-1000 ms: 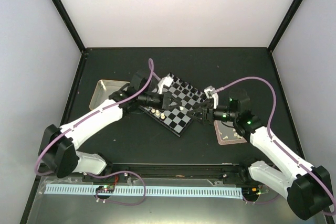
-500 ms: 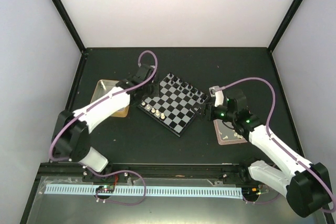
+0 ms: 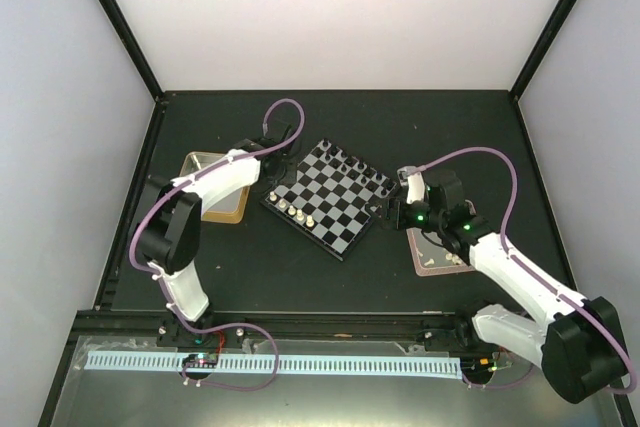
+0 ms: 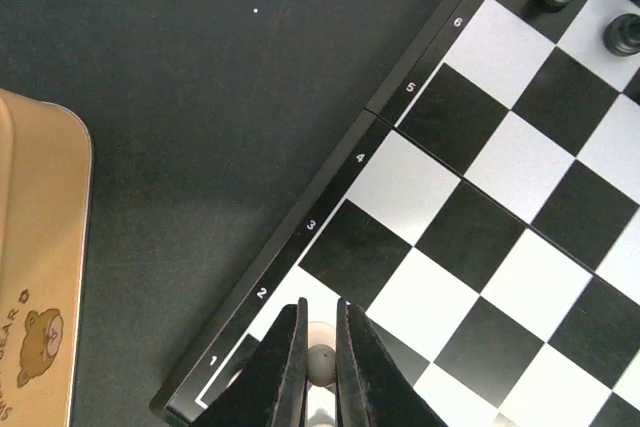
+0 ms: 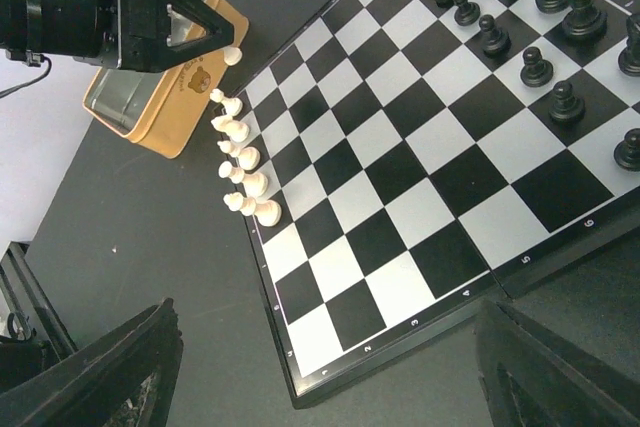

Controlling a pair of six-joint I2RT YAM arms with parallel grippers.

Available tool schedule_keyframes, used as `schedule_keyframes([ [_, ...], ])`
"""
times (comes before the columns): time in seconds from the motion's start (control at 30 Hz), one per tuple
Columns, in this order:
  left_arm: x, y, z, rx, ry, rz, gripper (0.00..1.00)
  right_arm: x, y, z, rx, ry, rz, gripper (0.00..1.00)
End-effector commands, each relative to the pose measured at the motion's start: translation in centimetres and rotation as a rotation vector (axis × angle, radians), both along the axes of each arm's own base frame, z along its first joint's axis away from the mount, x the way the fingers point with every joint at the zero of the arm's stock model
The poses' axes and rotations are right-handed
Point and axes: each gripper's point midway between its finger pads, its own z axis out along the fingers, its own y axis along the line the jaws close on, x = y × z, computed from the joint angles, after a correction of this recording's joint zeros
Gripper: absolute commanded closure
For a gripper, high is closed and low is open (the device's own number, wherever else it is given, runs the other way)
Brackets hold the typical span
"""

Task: Set up the chess pieces on the board
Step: Place the chess piece on the chessboard.

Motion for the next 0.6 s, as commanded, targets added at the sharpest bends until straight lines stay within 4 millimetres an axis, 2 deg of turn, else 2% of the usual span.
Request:
schedule_keyframes([
  [0.0,0.4,0.4,-1.9,0.015,0.032,-0.017,0.97,0.4,0.5,0.8,0.02,-0.002,0.0,0.19],
  [0.4,-0.7,0.5,-4.4,0.007,0.081,-0.028,0.94,0.6,0.7,0.5,0.022,0.016,0.001,0.2],
  [0.57,-0.6,0.4,-4.4,0.003,0.076,-0.04,0.88,0.6,0.7,0.7,0.024,0.012,0.002,0.2],
])
